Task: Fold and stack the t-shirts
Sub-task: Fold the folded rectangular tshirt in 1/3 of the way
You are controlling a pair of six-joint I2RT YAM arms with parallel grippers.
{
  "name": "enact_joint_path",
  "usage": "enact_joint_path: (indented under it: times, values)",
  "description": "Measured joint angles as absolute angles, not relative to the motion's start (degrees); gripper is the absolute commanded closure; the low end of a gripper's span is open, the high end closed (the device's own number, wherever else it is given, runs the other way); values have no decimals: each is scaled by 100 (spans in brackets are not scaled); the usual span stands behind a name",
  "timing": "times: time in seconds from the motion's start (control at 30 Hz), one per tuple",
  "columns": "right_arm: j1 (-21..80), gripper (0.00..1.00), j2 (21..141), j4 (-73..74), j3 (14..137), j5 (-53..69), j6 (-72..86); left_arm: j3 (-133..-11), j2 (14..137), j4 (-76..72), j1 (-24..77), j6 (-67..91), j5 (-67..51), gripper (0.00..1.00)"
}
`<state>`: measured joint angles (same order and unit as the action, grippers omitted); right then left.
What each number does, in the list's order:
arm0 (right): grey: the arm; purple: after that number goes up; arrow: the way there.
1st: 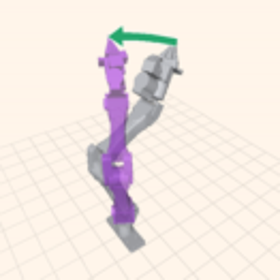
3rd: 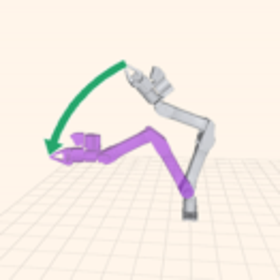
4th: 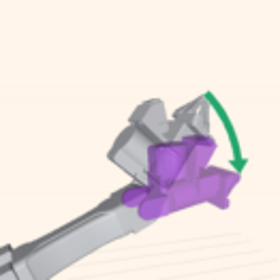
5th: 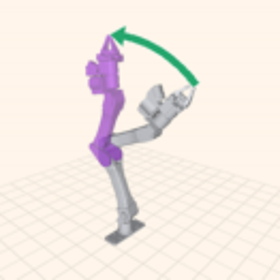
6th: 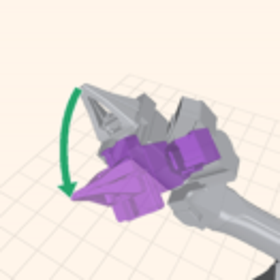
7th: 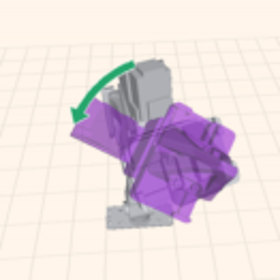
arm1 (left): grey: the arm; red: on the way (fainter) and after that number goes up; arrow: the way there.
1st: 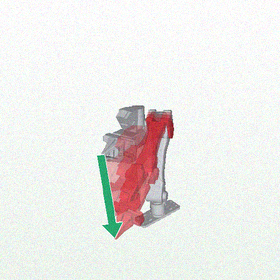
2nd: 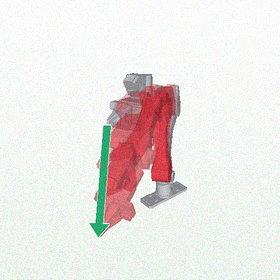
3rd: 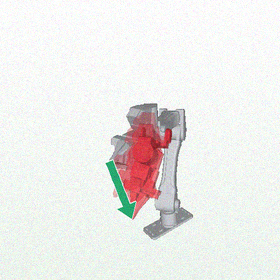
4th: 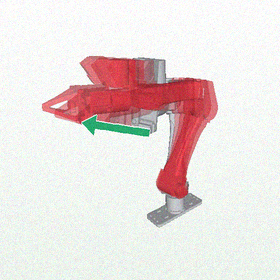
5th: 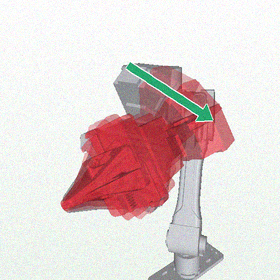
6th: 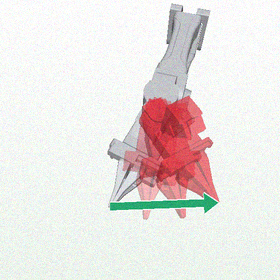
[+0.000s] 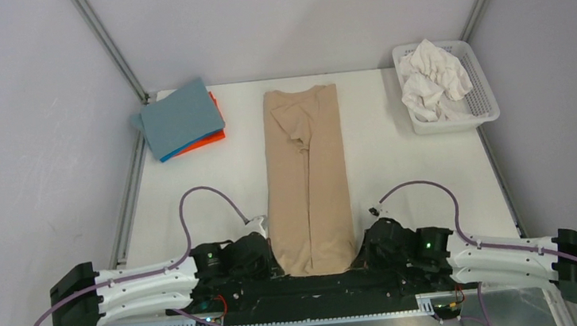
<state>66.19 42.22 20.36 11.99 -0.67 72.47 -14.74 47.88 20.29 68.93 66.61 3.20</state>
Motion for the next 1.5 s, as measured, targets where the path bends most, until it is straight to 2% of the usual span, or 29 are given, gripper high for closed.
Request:
enact_joint_path:
  times: [0.2, 0.33, 0.53, 0.8, 1.07, 1.5]
  values:
    - [6755, 100, 3859, 2386, 1328, -217, 7175, -1579, 4512, 2080, 7065, 6595, 377, 100]
    - [6646, 100, 3850, 2539, 1697, -303, 6919, -2102, 4545, 2161, 7070, 6270, 607, 100]
    - [5839, 100, 4248, 2530, 2495, -327, 6217, -3148, 5144, 2062, 6501, 5561, 888, 100]
    - [4313, 100, 5301, 2132, 3358, -56, 5242, -3983, 6261, 2040, 5111, 4713, 1026, 100]
    - [3118, 100, 6654, 1494, 4169, 397, 4600, -5319, 7754, 1931, 3865, 3935, 764, 100]
    - [2228, 100, 8635, 764, 5260, 1125, 4110, -6648, 9782, 1892, 2963, 3365, -43, 100]
